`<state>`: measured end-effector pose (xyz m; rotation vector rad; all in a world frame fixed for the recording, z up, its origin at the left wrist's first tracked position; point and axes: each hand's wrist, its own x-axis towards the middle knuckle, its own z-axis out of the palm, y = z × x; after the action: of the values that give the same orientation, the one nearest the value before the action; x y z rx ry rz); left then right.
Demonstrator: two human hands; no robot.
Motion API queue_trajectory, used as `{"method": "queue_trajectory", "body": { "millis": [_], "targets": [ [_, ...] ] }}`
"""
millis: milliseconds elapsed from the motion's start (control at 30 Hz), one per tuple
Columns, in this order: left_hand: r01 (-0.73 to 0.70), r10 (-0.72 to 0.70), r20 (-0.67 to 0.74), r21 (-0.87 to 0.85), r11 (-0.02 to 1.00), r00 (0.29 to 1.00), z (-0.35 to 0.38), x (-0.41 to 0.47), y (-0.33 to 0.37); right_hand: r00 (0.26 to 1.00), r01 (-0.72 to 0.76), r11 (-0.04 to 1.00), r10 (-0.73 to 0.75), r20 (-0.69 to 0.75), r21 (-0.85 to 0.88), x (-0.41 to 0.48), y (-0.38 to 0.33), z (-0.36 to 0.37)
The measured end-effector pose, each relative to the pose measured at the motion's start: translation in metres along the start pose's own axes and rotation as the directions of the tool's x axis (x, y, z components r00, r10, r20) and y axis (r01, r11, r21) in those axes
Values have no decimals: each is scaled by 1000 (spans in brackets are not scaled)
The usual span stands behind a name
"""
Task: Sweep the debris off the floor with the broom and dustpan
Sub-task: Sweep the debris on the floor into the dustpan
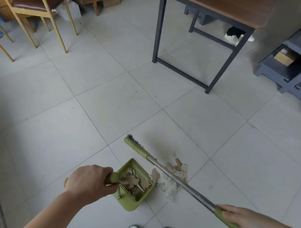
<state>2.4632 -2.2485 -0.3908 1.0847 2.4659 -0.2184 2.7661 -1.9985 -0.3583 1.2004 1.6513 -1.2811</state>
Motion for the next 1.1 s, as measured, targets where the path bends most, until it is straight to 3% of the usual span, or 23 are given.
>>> {"method": "queue_trajectory", "body": {
  "millis": [133,300,533,700,1100],
  "targets": [
    [-32,32,-5,11,999,999,-10,14,23,991,-108,970,123,-59,217,5,17,-26],
    [-102,101,8,66,993,995,-17,24,46,954,-199,935,253,-162,292,46,35,-49],
    [-153,153,9,79,985,988,-16,36,62,874,-383,779,479,-78,496,83,29,-32],
    [-181,181,6,74,981,983,-11,41,70,892,-405,743,448,53,533,73,14,6],
    [-193,195,-17,83,978,981,-3,38,74,951,-299,839,225,211,455,18,24,28]
  ]
}}
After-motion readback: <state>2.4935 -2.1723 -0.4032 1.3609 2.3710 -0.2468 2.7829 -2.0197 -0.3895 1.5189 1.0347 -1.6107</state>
